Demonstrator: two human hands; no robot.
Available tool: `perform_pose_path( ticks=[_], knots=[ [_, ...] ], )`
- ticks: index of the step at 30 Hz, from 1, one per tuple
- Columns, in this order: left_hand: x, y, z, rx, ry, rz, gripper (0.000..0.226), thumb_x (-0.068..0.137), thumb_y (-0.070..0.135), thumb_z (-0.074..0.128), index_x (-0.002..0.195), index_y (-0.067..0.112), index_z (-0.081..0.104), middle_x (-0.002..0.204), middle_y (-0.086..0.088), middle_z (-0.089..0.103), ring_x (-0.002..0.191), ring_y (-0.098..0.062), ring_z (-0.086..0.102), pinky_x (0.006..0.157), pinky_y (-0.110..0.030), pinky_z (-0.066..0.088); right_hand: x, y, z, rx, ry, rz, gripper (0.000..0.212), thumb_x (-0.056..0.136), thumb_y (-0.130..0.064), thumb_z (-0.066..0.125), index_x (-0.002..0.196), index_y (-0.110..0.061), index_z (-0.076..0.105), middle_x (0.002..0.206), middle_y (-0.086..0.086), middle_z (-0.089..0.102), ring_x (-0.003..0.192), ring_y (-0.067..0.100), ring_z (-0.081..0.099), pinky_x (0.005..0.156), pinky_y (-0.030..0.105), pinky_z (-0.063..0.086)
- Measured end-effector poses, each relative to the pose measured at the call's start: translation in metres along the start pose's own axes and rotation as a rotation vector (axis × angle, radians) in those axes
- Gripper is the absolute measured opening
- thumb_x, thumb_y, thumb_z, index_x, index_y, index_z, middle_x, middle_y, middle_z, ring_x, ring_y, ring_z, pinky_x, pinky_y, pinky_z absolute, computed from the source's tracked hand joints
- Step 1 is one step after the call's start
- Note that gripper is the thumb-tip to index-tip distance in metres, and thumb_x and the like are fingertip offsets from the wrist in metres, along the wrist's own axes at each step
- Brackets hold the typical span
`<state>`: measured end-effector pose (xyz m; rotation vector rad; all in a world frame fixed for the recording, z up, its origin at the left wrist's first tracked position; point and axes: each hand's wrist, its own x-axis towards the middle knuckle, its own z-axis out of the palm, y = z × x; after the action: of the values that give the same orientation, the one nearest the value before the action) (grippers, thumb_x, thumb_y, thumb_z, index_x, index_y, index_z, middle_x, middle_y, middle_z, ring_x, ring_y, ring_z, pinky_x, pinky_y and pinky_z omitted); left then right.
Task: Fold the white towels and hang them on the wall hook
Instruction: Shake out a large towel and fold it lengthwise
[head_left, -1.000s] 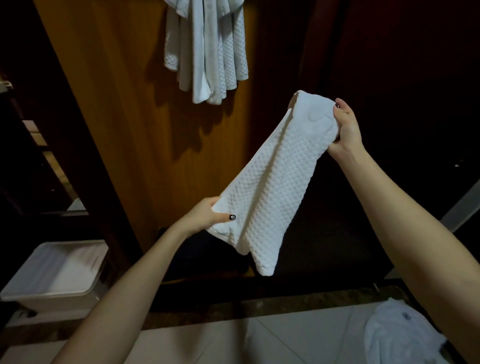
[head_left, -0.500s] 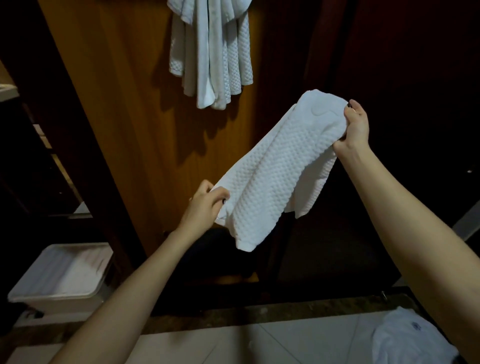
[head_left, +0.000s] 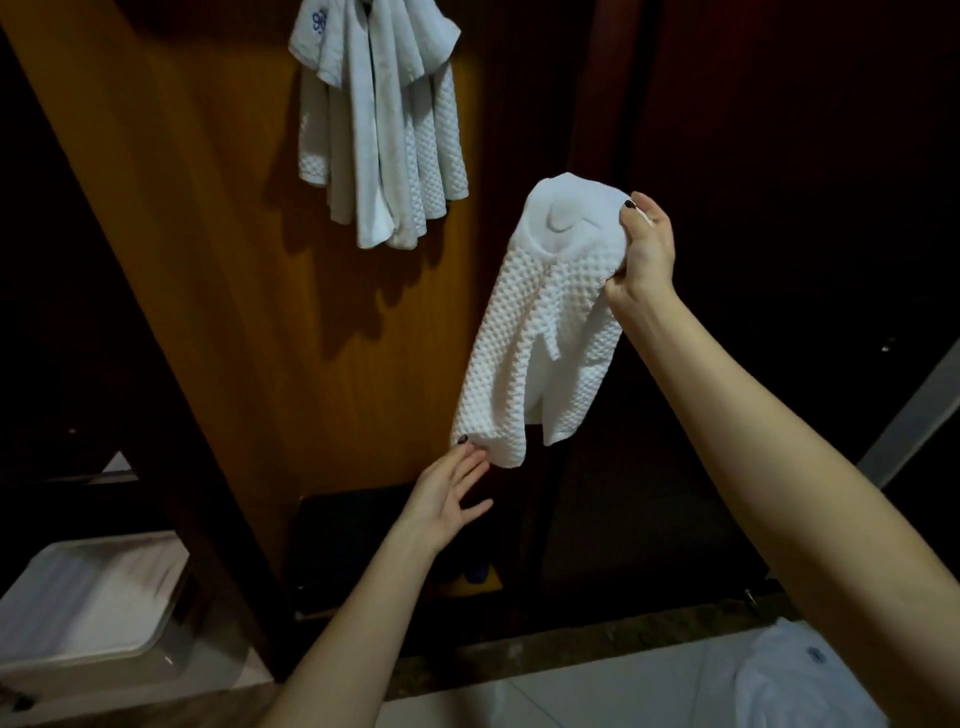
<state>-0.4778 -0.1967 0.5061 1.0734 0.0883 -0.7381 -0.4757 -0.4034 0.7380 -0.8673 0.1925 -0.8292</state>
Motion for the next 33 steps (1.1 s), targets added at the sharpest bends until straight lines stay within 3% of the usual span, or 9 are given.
perform_pose_path(
  ticks=[3, 6, 11, 16, 20, 22, 25, 28, 33],
  knots=[
    [0.003, 0.002, 0.015, -0.039, 0.187, -0.12, 0.065, 0.082, 0.039, 0.072, 0.137, 0.02, 0.044, 0.142, -0.009, 0.045, 0.127, -0.024, 0.046, 0.099, -0.053, 0.039, -0.003, 0.001, 0.001, 0.006, 0.018, -0.003, 0.026, 0.098, -0.003, 0.049, 0.124, -0.007, 0.051, 0.097, 0.008, 0.06, 0.078, 0.018, 0.064, 0.063, 0.029, 0.058],
    [0.004, -0.007, 0.02, -0.143, 0.061, -0.092, 0.047, 0.082, 0.046, 0.068, 0.122, 0.023, 0.055, 0.124, -0.005, 0.061, 0.112, -0.02, 0.058, 0.096, -0.054, 0.04, -0.005, 0.001, -0.001, -0.004, 0.032, -0.008, 0.027, 0.098, -0.003, 0.05, 0.125, -0.007, 0.051, 0.098, 0.009, 0.061, 0.076, 0.017, 0.064, 0.06, 0.027, 0.057],
    [0.003, 0.007, 0.0, -0.178, 0.256, 0.269, 0.014, 0.09, 0.032, 0.062, 0.103, 0.036, 0.061, 0.113, 0.01, 0.063, 0.112, -0.013, 0.051, 0.098, -0.041, 0.031, 0.003, -0.006, -0.013, -0.05, 0.046, -0.048, 0.025, 0.097, -0.006, 0.053, 0.122, -0.01, 0.052, 0.101, 0.009, 0.061, 0.078, 0.017, 0.065, 0.059, 0.026, 0.055],
    [-0.003, 0.044, -0.025, -0.195, 0.31, 0.536, 0.023, 0.092, 0.029, 0.06, 0.115, 0.027, 0.062, 0.113, 0.013, 0.062, 0.112, -0.006, 0.05, 0.107, -0.037, 0.017, 0.008, -0.006, -0.029, -0.114, 0.069, -0.08, 0.022, 0.096, -0.007, 0.054, 0.117, -0.013, 0.055, 0.108, 0.01, 0.062, 0.088, 0.021, 0.066, 0.066, 0.03, 0.058],
    [-0.009, 0.063, -0.031, -0.286, 0.221, 0.686, 0.014, 0.093, 0.02, 0.059, 0.102, 0.017, 0.069, 0.105, 0.0, 0.073, 0.104, -0.016, 0.065, 0.085, -0.029, 0.051, 0.009, -0.003, -0.037, -0.121, 0.072, -0.085, 0.021, 0.095, -0.005, 0.054, 0.115, -0.013, 0.056, 0.113, 0.015, 0.062, 0.094, 0.025, 0.066, 0.072, 0.034, 0.059],
    [-0.006, 0.06, -0.036, -0.28, 0.128, 0.671, 0.022, 0.093, 0.018, 0.056, 0.112, 0.011, 0.066, 0.111, -0.004, 0.071, 0.103, -0.018, 0.067, 0.074, -0.029, 0.056, 0.009, -0.004, -0.038, -0.118, 0.061, -0.09, 0.021, 0.096, -0.006, 0.054, 0.116, -0.013, 0.056, 0.115, 0.015, 0.061, 0.095, 0.025, 0.066, 0.073, 0.034, 0.059],
    [-0.004, 0.035, -0.043, -0.186, -0.047, 0.485, 0.042, 0.088, 0.022, 0.063, 0.125, 0.005, 0.059, 0.123, -0.01, 0.065, 0.111, -0.023, 0.063, 0.08, -0.032, 0.055, 0.01, -0.011, -0.036, -0.131, 0.003, -0.098, 0.024, 0.097, -0.008, 0.053, 0.119, -0.014, 0.055, 0.115, 0.013, 0.061, 0.096, 0.024, 0.066, 0.078, 0.037, 0.059],
    [-0.001, 0.008, -0.048, -0.128, -0.097, 0.256, 0.051, 0.077, 0.037, 0.074, 0.12, 0.012, 0.065, 0.124, -0.01, 0.064, 0.109, -0.023, 0.065, 0.076, -0.03, 0.056, 0.006, -0.019, -0.029, -0.167, -0.119, -0.089, 0.022, 0.097, -0.009, 0.052, 0.117, -0.017, 0.055, 0.117, 0.013, 0.062, 0.096, 0.023, 0.066, 0.076, 0.037, 0.059],
    [-0.004, 0.03, 0.005, 0.315, -0.226, 0.282, 0.064, 0.072, 0.059, 0.072, 0.122, 0.021, 0.06, 0.124, -0.006, 0.065, 0.109, -0.017, 0.063, 0.083, -0.024, 0.05, -0.004, -0.023, -0.016, -0.208, -0.246, -0.102, 0.017, 0.097, -0.008, 0.052, 0.112, -0.016, 0.054, 0.106, 0.008, 0.064, 0.086, 0.019, 0.066, 0.072, 0.033, 0.058]
  ],
)
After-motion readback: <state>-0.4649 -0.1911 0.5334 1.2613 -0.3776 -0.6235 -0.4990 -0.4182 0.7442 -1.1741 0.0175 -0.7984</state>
